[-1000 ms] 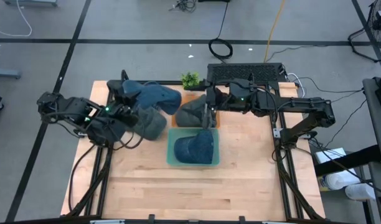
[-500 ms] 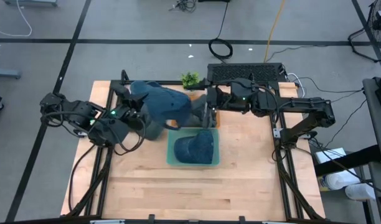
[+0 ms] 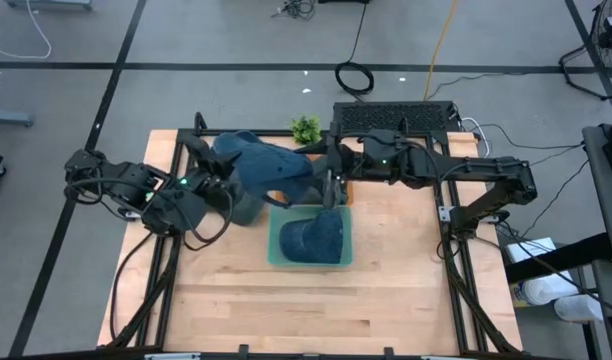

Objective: Pick & Place hat
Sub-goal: Put the bottom blue cap into the light blue bin

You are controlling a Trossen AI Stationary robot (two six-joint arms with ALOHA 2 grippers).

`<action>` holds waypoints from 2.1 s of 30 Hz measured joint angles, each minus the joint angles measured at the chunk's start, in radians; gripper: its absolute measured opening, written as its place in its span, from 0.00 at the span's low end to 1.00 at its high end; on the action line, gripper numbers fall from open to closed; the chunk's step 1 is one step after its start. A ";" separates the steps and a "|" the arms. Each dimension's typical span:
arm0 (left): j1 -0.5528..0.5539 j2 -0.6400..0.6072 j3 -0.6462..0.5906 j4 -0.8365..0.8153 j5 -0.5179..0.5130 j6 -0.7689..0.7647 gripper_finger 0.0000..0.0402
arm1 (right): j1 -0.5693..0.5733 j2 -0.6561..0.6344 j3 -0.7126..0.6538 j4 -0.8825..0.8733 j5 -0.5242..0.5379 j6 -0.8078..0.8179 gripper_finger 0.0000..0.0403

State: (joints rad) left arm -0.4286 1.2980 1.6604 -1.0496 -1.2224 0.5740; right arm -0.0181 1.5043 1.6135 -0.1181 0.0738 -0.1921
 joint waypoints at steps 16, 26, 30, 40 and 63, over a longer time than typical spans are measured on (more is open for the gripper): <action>0.004 0.000 0.000 0.004 0.177 -0.034 0.05 | 0.003 -0.007 0.000 0.007 0.002 -0.010 0.01; 0.011 -0.013 0.000 0.004 0.198 -0.170 0.06 | 0.014 -0.014 0.000 0.030 -0.043 -0.056 0.00; 0.033 -0.032 0.000 -0.013 0.264 -0.266 0.06 | 0.013 -0.014 0.000 0.033 -0.074 -0.058 0.00; 0.146 -0.096 -0.001 -0.105 0.575 -0.532 0.13 | 0.013 -0.071 -0.001 -0.015 -0.076 -0.123 0.00; 0.288 -0.113 -0.001 -0.148 0.727 -0.768 0.53 | 0.053 -0.220 0.001 -0.497 -0.075 -0.506 0.00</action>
State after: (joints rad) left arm -0.1410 1.1851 1.6596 -1.1980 -0.4954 -0.1936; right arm 0.0346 1.2846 1.6146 -0.6156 -0.0015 -0.6983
